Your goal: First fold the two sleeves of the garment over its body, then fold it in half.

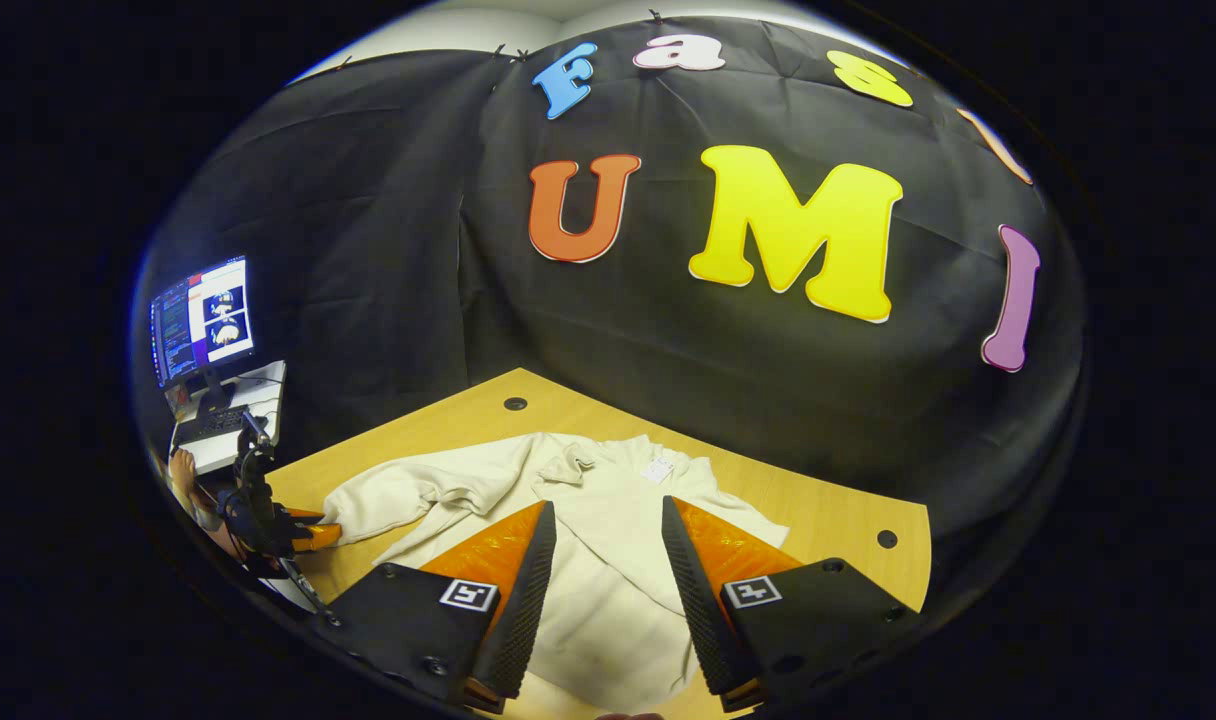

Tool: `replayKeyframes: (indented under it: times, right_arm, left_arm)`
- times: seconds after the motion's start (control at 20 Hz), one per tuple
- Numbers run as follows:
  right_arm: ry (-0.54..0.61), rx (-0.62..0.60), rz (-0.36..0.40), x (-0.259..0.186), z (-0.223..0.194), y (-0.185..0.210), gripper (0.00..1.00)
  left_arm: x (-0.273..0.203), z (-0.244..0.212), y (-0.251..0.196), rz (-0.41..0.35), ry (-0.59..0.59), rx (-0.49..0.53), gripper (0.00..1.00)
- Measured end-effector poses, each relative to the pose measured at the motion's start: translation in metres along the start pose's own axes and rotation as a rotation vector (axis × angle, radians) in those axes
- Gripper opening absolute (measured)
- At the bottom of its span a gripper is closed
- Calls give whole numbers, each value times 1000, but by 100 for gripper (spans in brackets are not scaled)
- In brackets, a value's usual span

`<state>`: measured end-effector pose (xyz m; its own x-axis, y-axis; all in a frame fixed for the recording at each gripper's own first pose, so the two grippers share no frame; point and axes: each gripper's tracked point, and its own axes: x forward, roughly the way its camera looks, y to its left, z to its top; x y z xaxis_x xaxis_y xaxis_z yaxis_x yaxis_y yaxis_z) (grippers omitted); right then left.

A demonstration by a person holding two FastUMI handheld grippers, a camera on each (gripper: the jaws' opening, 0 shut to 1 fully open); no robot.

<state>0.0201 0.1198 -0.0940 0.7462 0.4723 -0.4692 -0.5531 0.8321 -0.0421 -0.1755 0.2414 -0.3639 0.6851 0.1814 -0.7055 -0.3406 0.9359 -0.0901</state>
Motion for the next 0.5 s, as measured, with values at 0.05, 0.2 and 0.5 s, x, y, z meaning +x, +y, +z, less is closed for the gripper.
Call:
replayKeyframes:
  times: [0.05, 0.2, 0.5]
  right_arm:
    - [-3, 6, -10, -2, 0, -4, 67]
    - [-7, 37, -35, -9, -5, -15, 67]
    - [-16, 93, -61, -21, -14, -28, 65]
  left_arm:
    - [1, 1, -1, -7, 9, -9, 28]
    - [-1, 6, -1, -38, 17, -78, 5]
    - [-22, 32, -12, -102, -10, -60, 3]
